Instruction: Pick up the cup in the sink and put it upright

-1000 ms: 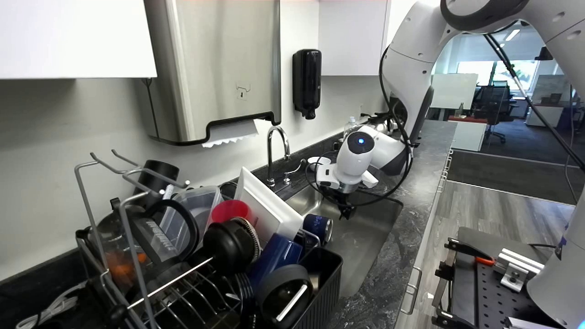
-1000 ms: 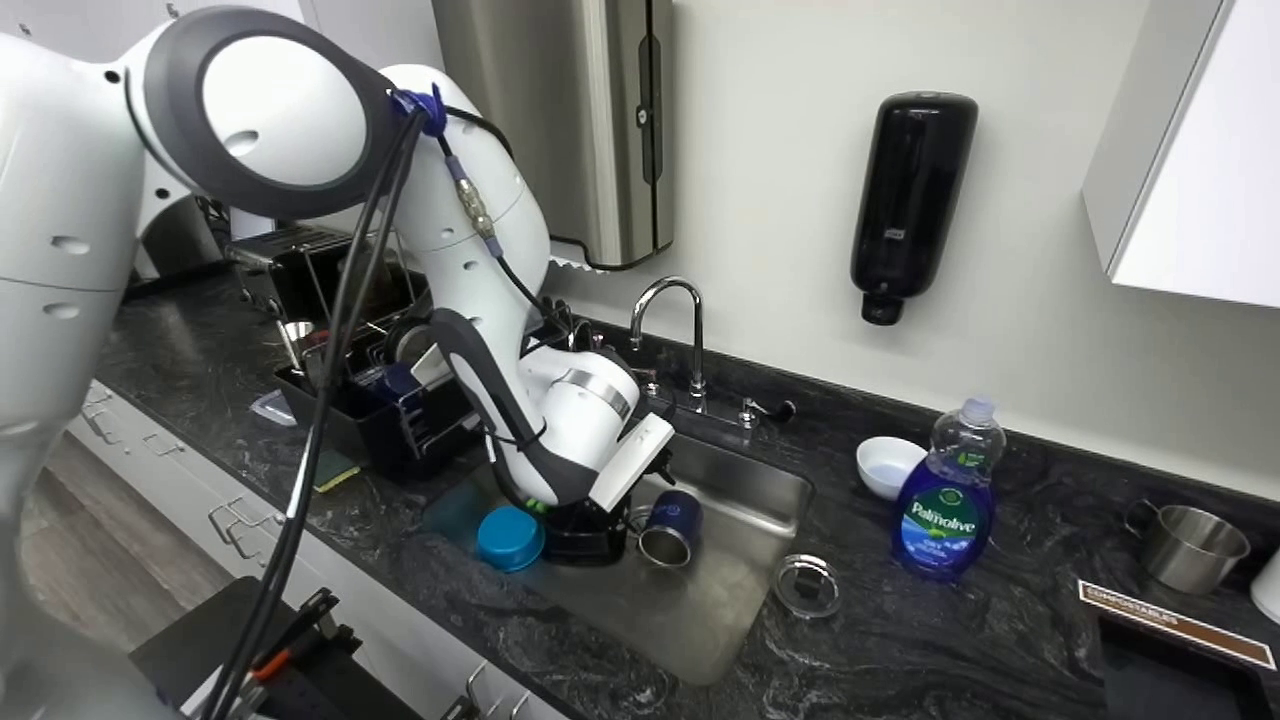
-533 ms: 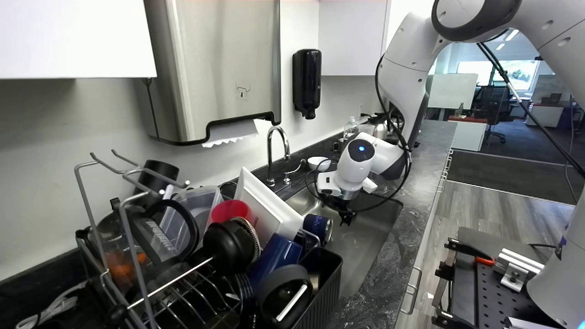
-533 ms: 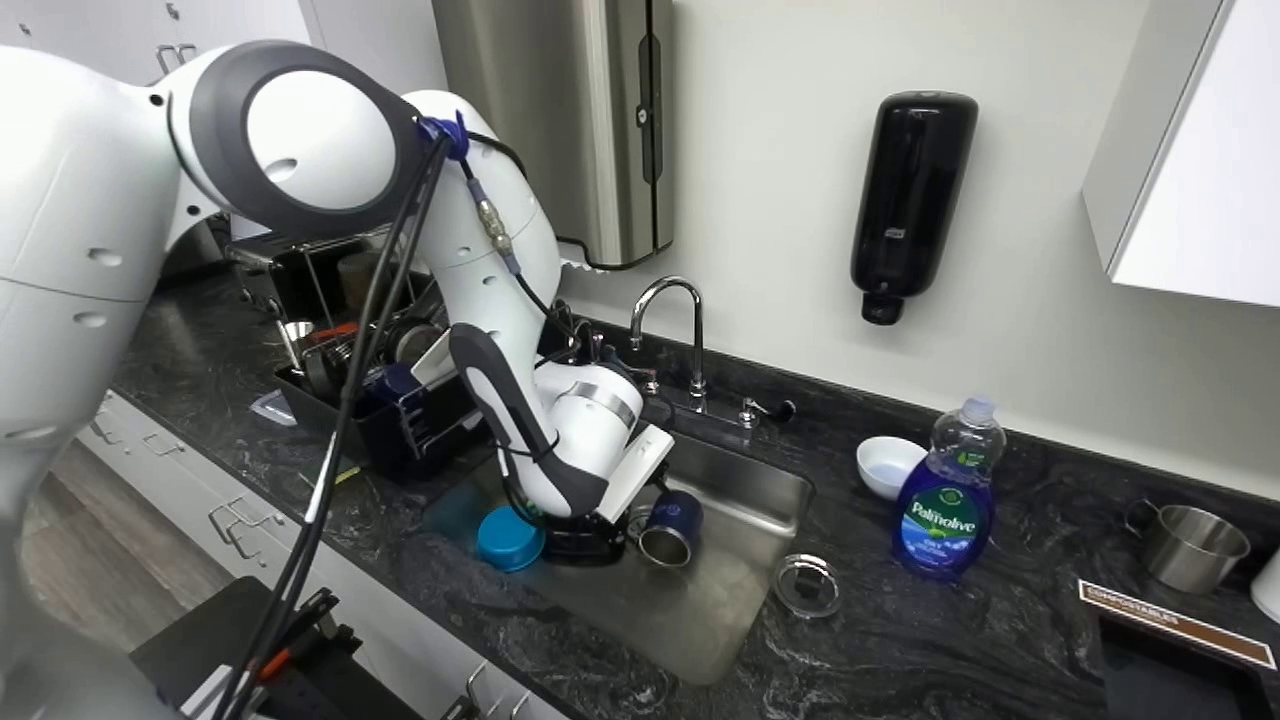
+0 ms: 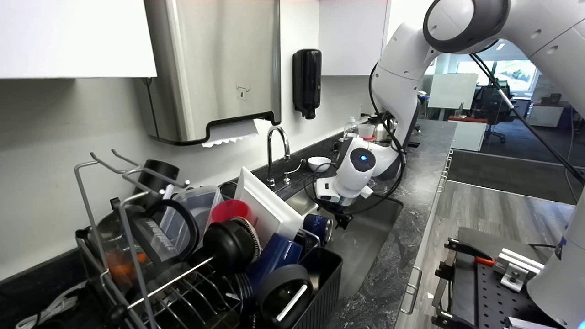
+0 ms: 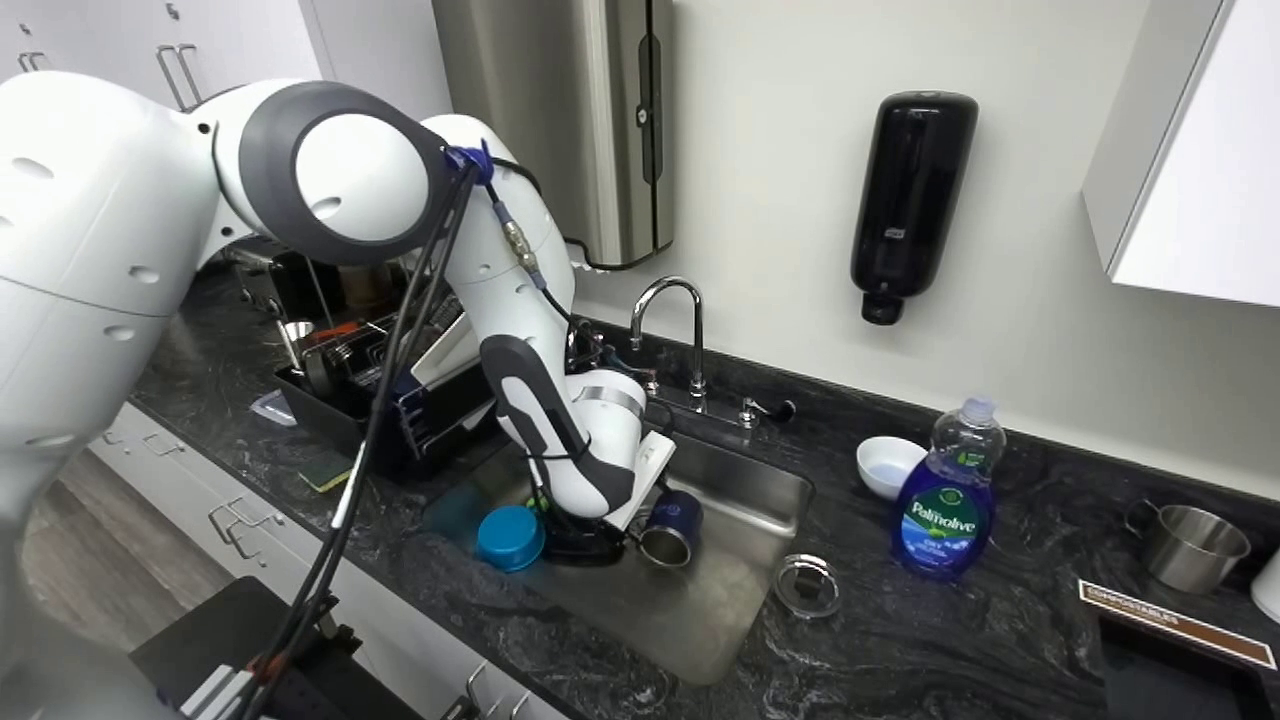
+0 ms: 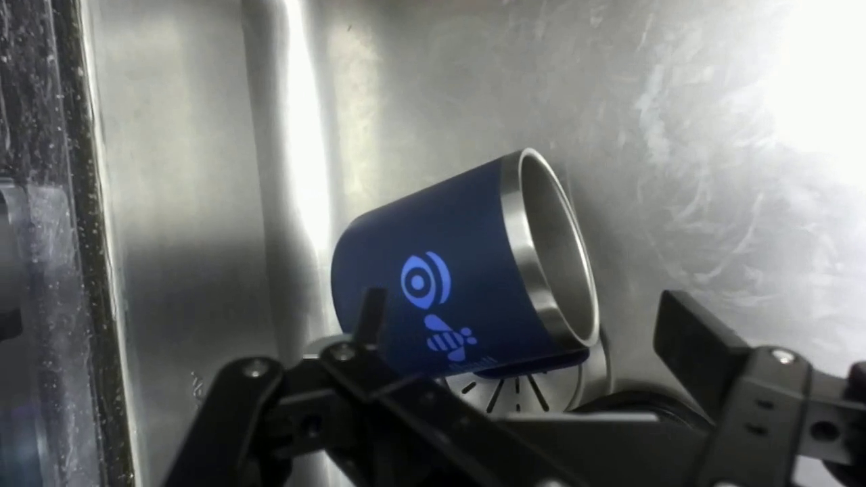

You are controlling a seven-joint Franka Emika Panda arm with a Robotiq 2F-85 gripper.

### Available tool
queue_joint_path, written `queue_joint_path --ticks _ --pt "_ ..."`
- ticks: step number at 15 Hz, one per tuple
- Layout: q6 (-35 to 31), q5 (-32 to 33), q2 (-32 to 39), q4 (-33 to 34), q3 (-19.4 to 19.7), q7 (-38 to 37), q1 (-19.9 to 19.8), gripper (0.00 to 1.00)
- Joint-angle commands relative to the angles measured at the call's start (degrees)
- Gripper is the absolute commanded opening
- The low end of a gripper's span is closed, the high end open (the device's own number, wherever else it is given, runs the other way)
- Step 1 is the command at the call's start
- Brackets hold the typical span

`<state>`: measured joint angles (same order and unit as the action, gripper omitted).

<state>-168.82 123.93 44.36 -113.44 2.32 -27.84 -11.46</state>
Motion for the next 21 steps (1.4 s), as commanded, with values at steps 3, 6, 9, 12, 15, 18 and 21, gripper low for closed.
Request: queue_joint_path --ticks 3,6,9,12,15,18,21 --pt "2.0 9.6 3.1 3.0 -2.7 -6.2 -3.1 1.00" --pt "3.0 12.8 4.0 3.4 -2.9 -8.2 -3.8 1.00" --pt "3.5 15.2 4.4 3.8 -3.5 -10.0 -4.4 1.00" --pt "3.5 17.0 4.4 4.1 -4.3 -11.7 -4.8 1.00" --pt "3.6 18.8 4.5 4.4 -5.2 -13.4 -5.1 0.74" --pt "4.0 20.6 4.4 4.2 -6.1 -15.1 -5.3 0.52" --pt "4.1 22.1 4.3 4.1 -6.7 -16.5 -5.5 0.32"
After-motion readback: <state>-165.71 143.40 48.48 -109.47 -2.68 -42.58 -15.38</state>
